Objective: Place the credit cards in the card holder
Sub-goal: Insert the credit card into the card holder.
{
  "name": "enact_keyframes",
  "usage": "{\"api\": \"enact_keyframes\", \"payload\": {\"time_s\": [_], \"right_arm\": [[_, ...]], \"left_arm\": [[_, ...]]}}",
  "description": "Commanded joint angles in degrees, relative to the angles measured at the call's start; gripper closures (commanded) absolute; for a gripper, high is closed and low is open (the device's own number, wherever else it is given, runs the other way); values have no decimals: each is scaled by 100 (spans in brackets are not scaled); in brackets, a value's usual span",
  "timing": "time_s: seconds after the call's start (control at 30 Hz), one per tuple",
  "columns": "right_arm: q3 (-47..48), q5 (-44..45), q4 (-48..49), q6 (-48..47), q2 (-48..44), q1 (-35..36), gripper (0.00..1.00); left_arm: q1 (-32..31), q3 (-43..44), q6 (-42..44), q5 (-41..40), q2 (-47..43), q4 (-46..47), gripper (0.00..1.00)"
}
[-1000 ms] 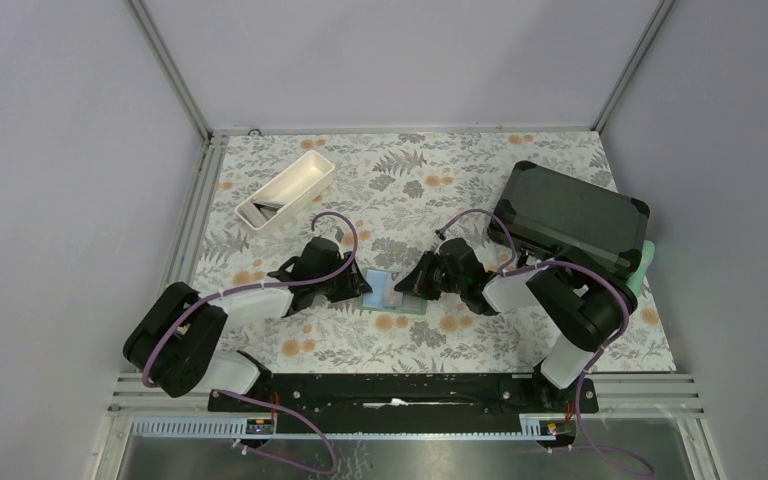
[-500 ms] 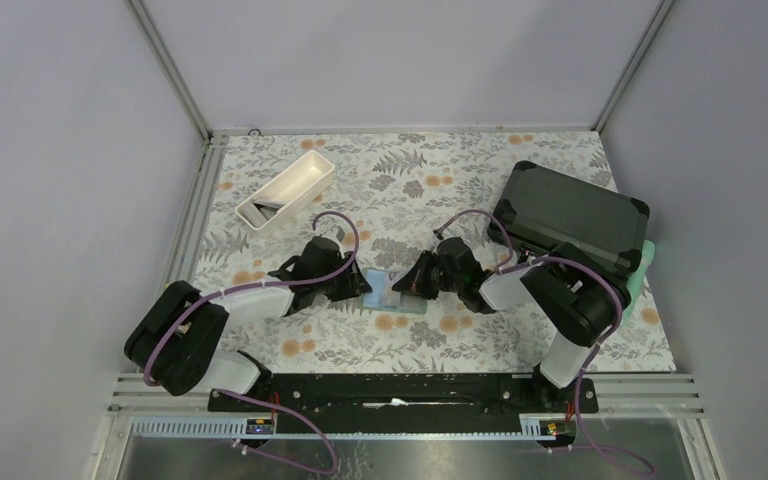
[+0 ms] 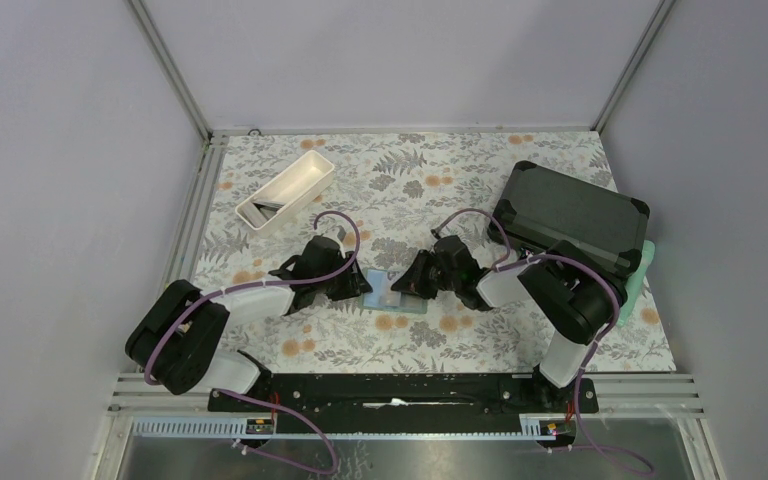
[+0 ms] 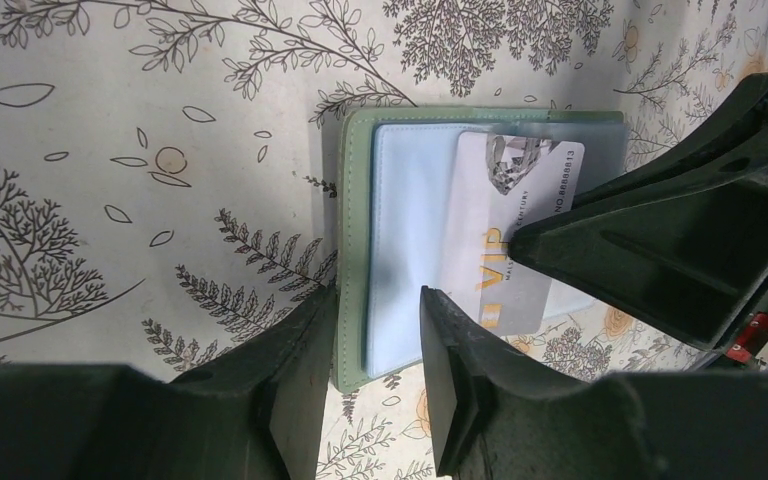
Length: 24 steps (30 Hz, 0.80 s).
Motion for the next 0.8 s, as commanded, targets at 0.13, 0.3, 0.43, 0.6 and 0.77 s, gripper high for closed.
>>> {"api": "enact_keyframes", "payload": {"time_s": [0.13, 0.3, 0.43, 0.6, 0.77], "right_arm": [[460, 539, -1396, -808, -177, 88, 68], [713, 888, -2070, -1168, -340, 114, 60], [806, 1108, -2406, -1357, -495, 129, 56], [967, 1298, -2796, -1597, -618, 179, 52], [1143, 1628, -3245, -1847, -772, 236, 49]], "left_arm": [[-19, 244, 189, -52, -56, -135, 61], [-19, 282, 293, -166, -181, -299, 61], [-19, 288, 312, -200, -241, -341, 61], [-19, 304, 246, -84, -280, -251, 61], [-19, 322, 173, -31, -325, -179, 60]]}}
